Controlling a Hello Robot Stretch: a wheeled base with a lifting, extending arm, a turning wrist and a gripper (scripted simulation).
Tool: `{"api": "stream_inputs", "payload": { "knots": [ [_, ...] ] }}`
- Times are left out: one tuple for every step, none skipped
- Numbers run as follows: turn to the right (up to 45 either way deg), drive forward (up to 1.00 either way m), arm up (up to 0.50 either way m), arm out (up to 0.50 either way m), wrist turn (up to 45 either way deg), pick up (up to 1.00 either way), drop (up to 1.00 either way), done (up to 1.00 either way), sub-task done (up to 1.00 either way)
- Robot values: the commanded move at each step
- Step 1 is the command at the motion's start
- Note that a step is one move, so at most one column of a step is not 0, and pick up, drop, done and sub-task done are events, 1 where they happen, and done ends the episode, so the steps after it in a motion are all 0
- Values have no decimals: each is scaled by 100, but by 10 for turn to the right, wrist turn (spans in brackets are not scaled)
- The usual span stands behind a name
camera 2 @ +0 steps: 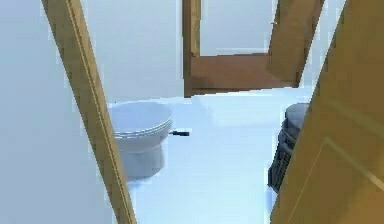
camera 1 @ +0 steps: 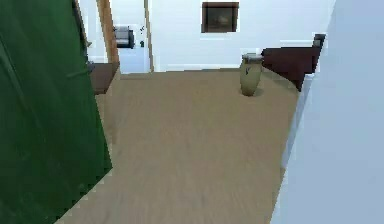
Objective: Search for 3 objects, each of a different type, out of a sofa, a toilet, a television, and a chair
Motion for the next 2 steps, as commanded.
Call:
{"api": "stream_inputs", "payload": {
  "knots": [
    [0,100,0,0,0,0,0,0,0],
    [30,0,0,0,0,0,0,0,0]
  ]
}}
